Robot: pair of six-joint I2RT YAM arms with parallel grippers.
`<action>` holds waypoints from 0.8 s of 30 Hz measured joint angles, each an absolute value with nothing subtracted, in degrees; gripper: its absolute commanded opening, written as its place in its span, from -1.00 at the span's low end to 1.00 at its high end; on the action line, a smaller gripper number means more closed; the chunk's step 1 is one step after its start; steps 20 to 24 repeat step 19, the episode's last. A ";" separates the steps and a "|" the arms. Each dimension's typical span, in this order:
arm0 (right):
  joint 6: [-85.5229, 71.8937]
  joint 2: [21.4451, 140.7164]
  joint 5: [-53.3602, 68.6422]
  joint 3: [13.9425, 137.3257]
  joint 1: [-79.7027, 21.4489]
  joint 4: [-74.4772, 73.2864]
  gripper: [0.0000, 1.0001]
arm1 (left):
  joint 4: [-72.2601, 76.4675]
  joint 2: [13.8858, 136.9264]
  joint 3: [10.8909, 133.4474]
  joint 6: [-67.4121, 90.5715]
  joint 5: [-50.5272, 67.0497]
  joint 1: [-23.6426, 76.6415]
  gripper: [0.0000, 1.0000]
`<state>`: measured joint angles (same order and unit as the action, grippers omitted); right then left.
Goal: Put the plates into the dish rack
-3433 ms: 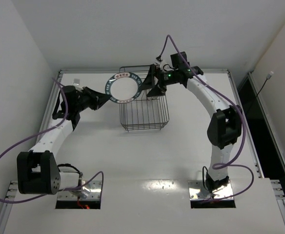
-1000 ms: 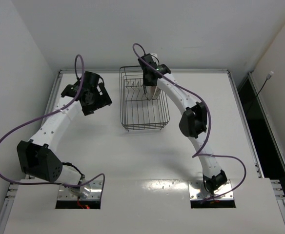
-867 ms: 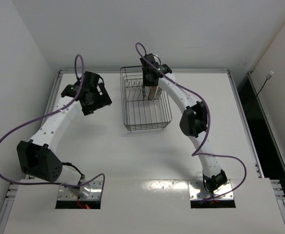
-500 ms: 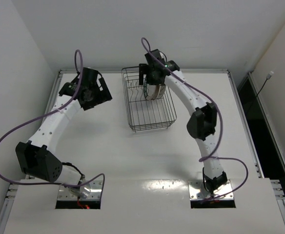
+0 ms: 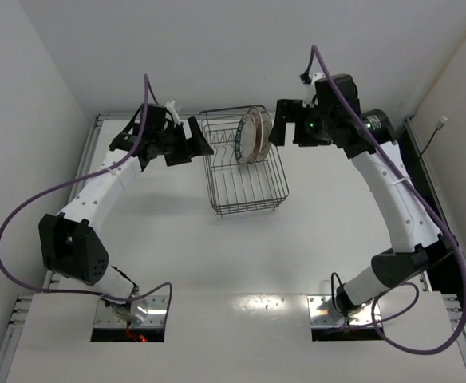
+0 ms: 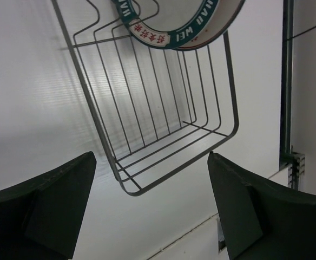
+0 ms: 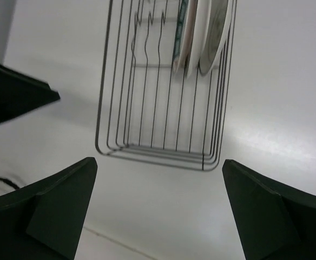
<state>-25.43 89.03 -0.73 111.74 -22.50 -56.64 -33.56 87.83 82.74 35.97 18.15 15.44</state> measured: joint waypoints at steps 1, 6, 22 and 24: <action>-25.23 88.82 0.64 109.62 -22.41 -57.28 0.99 | -33.01 88.03 82.74 36.05 19.16 15.44 0.67; -25.21 88.01 3.70 103.02 -21.45 -61.21 0.99 | -29.69 88.01 82.48 36.97 23.83 15.44 0.67; -25.91 70.52 -3.99 95.33 -20.25 -65.41 0.99 | -30.02 63.40 64.60 37.85 13.58 15.46 0.73; -25.91 70.52 -3.99 95.33 -20.25 -65.41 0.99 | -30.02 63.40 64.60 37.85 13.58 15.46 0.73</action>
